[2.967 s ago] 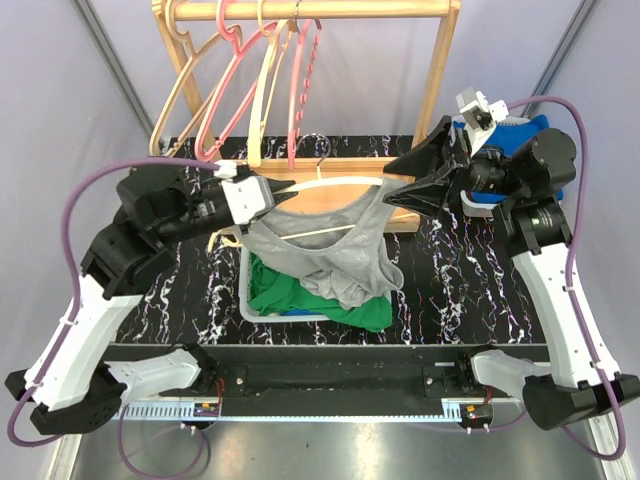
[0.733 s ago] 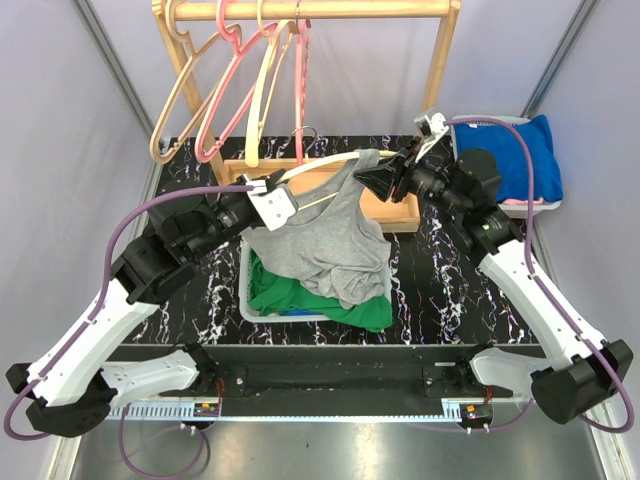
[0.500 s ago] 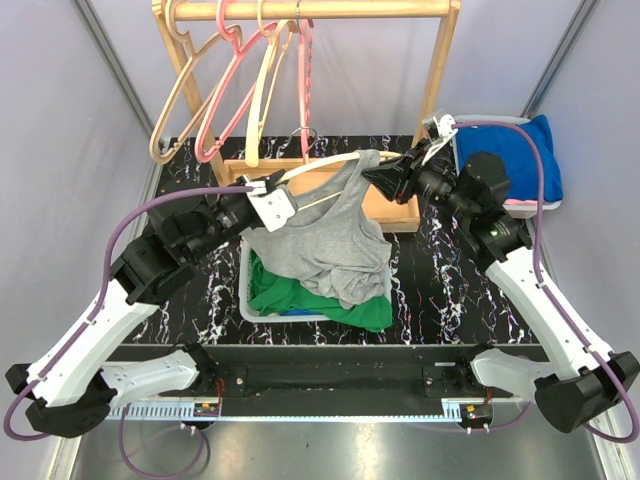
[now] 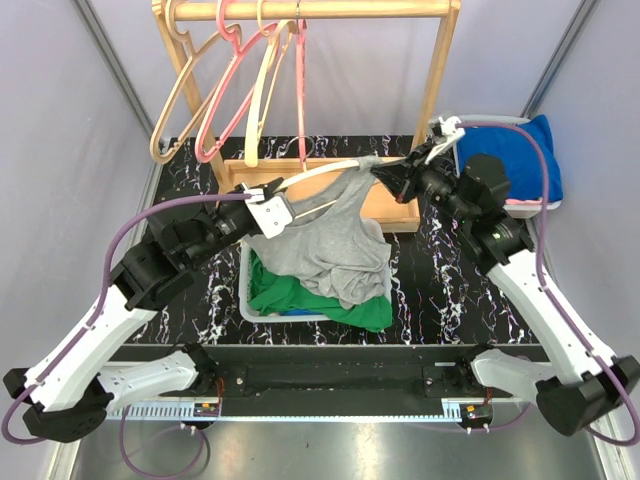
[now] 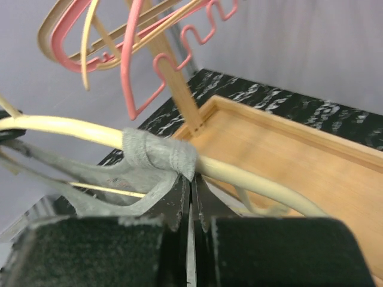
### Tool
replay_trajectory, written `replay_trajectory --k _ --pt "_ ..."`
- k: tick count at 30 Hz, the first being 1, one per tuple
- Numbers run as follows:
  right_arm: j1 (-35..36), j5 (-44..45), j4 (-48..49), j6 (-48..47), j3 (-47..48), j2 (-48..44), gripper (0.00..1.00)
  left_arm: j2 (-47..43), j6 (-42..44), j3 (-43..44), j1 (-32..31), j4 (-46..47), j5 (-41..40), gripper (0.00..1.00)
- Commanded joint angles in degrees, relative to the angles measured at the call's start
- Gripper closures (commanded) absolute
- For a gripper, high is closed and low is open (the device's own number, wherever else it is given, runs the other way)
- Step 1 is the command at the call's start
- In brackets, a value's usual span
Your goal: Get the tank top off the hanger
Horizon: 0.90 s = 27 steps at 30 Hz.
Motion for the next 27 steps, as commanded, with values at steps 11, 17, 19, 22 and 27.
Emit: replay_trajectory --k 11,17,19,22,27 --pt "-11.1 14.9 -9.3 0.2 -1.6 -7.7 1.0 -3.9 0.1 1.0 -0.3 2.7 -2.3 0.91" --pt "-11.1 12.5 -9.5 1.2 -5.4 -9.4 1.0 -4.5 0.0 0.3 -0.4 5.5 -6.7 0.93" --pt "-11.1 11.8 -9.9 1.7 -6.4 -9.8 1.0 -4.6 -0.3 0.0 -0.3 7.3 -8.3 0.93" --pt "-11.1 11.7 -10.2 1.9 -7.6 -10.0 1.0 -5.5 -1.6 0.2 -0.4 8.4 -9.0 0.93" --pt "-11.0 11.4 -10.1 0.3 -7.2 -7.0 1.0 -10.7 -0.5 -2.3 -0.3 8.8 -1.1 0.93"
